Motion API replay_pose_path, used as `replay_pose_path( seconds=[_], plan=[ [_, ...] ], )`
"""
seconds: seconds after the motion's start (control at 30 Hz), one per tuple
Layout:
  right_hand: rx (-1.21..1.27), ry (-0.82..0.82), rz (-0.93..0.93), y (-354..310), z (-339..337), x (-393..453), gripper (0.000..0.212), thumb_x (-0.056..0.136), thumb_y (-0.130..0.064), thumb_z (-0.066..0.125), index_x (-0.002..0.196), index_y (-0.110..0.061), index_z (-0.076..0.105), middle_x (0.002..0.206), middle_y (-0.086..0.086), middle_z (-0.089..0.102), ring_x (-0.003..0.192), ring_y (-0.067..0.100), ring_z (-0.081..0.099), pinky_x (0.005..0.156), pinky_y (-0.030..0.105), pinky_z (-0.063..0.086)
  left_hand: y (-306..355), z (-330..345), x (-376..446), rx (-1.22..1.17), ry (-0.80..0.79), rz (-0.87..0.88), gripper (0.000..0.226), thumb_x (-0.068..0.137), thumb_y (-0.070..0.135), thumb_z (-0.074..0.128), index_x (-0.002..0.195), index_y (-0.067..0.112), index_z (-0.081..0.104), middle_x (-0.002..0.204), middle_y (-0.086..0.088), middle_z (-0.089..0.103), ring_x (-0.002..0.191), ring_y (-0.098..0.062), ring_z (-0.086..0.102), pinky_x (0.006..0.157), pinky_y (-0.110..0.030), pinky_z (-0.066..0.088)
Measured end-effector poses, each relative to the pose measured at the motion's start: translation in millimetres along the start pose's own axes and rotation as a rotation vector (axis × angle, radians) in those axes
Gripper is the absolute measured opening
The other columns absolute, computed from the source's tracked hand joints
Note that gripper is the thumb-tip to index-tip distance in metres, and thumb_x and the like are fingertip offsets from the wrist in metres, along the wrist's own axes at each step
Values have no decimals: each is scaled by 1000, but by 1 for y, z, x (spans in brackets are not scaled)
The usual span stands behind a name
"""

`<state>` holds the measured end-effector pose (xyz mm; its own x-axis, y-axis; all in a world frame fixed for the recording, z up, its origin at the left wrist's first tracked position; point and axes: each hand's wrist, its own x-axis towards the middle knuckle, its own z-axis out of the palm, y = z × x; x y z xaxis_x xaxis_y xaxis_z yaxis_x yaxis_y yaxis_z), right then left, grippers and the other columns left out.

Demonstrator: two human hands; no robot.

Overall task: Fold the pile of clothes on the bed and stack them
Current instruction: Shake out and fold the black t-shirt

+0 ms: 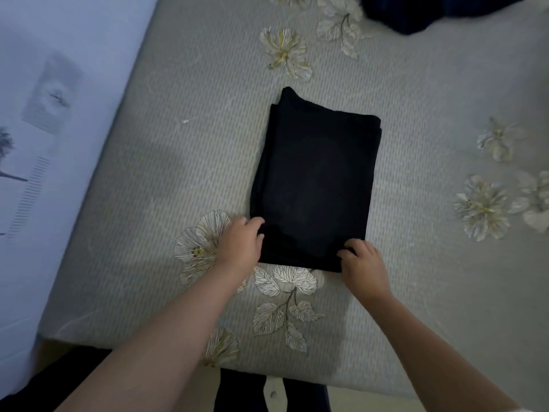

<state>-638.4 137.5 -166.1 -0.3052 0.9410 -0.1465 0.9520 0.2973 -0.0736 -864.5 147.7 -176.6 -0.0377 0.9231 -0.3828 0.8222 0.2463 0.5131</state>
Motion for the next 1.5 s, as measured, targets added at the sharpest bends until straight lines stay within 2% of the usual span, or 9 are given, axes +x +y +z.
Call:
replay_pose_path(
  seconds=[0.2, 0.37, 0.57, 0.73, 0.83, 1.03, 1.17, 1.27, 1.5],
  plan=[
    [11, 140, -20, 22, -5, -17, 9, 68, -1, 63, 72, -3, 71, 71, 9, 66, 64, 27, 65, 74, 38, 51, -1, 3, -27, -70, -12, 77, 31, 92, 16, 52, 121, 7, 58, 107, -10, 58, 91, -24, 57, 73, -27, 42],
    [-108, -61, 8, 15, 10, -35, 58, 41, -5, 89, 96, -7, 72, 100, 15, 69, 93, 33, 67, 79, 56, 49, -1, 8, -35, 126, -27, 27, 44, 88, 11, 56, 131, 5, 48, 122, -17, 49, 112, -28, 49, 92, -35, 43],
    [-95, -27, -131, 21, 15, -18, 58, 41, -6, 88, 97, -4, 72, 98, 16, 70, 90, 30, 69, 75, 45, 54, 18, 28, -37, 402, 63, 571, 61, 49, 4, 84, 106, -5, 65, 110, -24, 64, 104, -39, 61, 82, -51, 49],
    [18, 71, -170, 25, 4, -3, 47, 33, -2, 88, 77, -5, 74, 73, 7, 71, 63, 21, 69, 63, 32, 56, 31, 44, -26, 520, -53, 448, 47, 82, 10, 61, 127, 0, 51, 136, -21, 46, 130, -33, 40, 106, -43, 33],
    [82, 81, -197, 35, -13, -5, 42, 34, 3, 88, 73, -4, 73, 66, 7, 69, 56, 22, 67, 53, 30, 56, 22, 37, -19, 468, 52, 697, 23, 59, -5, 72, 81, 0, 73, 87, -13, 72, 87, -29, 69, 69, -39, 56],
    [180, 29, -129, 42, -55, -41, 34, 45, 9, 85, 76, 1, 71, 65, 11, 69, 54, 27, 66, 48, 35, 56, 47, -1, -24, 343, -2, 785, 32, 46, -16, 78, 75, -6, 69, 60, -12, 66, 51, -22, 65, 43, -23, 48],
    [226, -85, 15, 62, -102, -72, 18, 76, 3, 67, 95, 4, 69, 78, 17, 69, 67, 31, 65, 59, 36, 55, 96, -33, -32, 367, 14, 968, 9, 66, -6, 66, 74, -2, 70, 52, -5, 61, 42, -16, 58, 34, -16, 39],
    [319, -1, 113, 92, -145, -112, 13, 79, 3, 61, 89, 7, 68, 70, 21, 66, 59, 36, 62, 49, 41, 52, 153, -44, -39, 328, 15, 1115, 53, 100, 20, 29, 72, 1, 70, 51, -3, 60, 41, -14, 57, 33, -18, 41],
    [352, 118, 522, 177, -213, -264, 22, 92, -15, 51, 108, 0, 58, 89, 18, 65, 80, 34, 59, 64, 34, 37, 332, -19, -103, 262, -2, 1529, 53, 97, 31, 35, 66, 6, 71, 48, -2, 61, 38, -15, 56, 32, -18, 39]
  ],
)
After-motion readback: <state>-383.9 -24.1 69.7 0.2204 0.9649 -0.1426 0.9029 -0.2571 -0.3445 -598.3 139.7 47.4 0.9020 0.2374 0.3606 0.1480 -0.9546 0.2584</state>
